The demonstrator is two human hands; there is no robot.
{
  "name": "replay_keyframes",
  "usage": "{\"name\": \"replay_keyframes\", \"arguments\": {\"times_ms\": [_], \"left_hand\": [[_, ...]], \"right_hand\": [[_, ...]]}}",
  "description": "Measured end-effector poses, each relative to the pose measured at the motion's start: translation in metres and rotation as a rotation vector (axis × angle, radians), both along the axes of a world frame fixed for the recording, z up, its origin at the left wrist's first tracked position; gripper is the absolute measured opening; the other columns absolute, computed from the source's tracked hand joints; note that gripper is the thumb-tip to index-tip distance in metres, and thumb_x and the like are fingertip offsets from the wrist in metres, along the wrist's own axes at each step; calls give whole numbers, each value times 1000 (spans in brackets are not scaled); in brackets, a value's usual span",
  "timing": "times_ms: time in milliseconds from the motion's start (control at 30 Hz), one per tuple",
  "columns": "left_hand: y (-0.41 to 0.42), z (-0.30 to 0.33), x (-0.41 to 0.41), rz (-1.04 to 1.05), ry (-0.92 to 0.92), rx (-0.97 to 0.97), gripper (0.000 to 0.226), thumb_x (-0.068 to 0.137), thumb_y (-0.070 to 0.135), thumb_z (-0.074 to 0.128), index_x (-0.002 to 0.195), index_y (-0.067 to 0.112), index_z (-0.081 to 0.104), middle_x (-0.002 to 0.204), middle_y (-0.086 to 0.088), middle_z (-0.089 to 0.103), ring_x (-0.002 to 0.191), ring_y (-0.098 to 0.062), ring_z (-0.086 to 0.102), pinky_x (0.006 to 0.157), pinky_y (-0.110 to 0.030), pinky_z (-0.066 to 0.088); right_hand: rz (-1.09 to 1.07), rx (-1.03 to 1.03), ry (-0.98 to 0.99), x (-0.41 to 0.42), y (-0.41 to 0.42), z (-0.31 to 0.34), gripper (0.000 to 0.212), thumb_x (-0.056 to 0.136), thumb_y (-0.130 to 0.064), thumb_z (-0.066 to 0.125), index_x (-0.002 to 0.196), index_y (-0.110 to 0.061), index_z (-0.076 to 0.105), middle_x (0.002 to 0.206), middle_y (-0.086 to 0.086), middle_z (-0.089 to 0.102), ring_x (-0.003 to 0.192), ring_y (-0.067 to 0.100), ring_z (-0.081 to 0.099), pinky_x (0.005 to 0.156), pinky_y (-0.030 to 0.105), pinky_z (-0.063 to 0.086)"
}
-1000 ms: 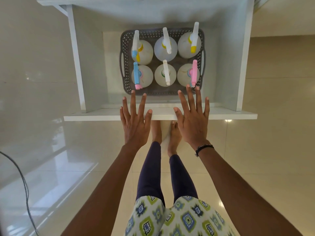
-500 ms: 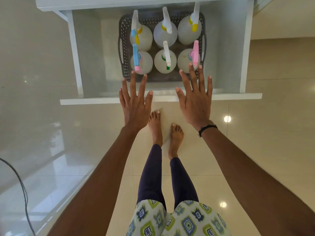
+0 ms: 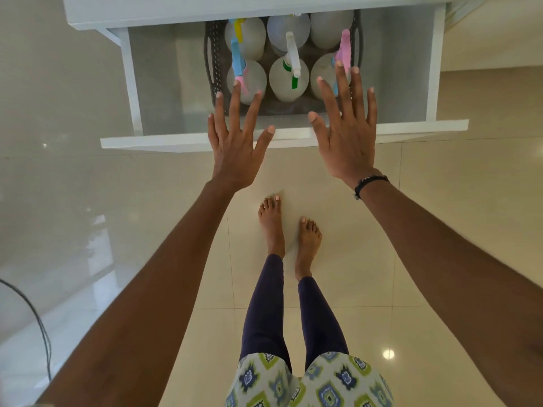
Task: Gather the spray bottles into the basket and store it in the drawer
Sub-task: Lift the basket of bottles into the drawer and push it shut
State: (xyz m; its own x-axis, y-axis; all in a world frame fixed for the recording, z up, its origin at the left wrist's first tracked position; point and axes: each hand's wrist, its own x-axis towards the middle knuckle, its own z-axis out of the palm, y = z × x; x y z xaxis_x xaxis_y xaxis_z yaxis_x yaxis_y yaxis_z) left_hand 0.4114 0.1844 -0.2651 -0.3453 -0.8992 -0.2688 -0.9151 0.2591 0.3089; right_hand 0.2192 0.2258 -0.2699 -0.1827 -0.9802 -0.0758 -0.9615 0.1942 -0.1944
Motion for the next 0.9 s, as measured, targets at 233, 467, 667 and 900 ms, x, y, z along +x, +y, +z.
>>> {"name": "replay_keyframes", "arguments": {"times_ms": [233, 467, 667, 900], "left_hand": [[-33, -1, -2, -126, -57, -63, 68, 92, 62, 22, 151, 29, 14, 161, -12, 4, 147, -37, 0, 116, -53, 0], [-79, 16, -9, -242, -167, -206, 88, 85, 75, 14, 152, 17, 7, 159, -20, 6, 146, -40, 3, 118, -51, -1], [-114, 22, -27, -313, -209, -242, 82, 94, 58, 35, 151, 10, 2, 161, -13, 2, 148, -32, 1, 120, -45, 0], [-120, 25, -46, -230, -234, -246, 65, 100, 21, 42, 150, 5, 6, 160, -14, 7, 147, -33, 8, 119, -40, 17]], "right_hand": [[56, -23, 4, -11, -30, -1, 63, 97, -58, 23, 149, -23, 21, 157, 12, 17, 146, 32, 12, 118, 47, 5], [215, 33, 43, -28, -65, 10, 92, 85, -77, 25, 150, -14, 8, 158, 16, 7, 146, 35, 4, 118, 49, 1], [272, -15, 147, -41, -89, 15, 80, 92, -56, 38, 150, -13, 4, 159, 11, 6, 147, 31, 5, 119, 49, 4], [206, -156, 143, -34, -101, 6, 62, 96, -6, 46, 149, -18, 16, 157, 9, 22, 144, 29, 20, 119, 45, 19]]}}
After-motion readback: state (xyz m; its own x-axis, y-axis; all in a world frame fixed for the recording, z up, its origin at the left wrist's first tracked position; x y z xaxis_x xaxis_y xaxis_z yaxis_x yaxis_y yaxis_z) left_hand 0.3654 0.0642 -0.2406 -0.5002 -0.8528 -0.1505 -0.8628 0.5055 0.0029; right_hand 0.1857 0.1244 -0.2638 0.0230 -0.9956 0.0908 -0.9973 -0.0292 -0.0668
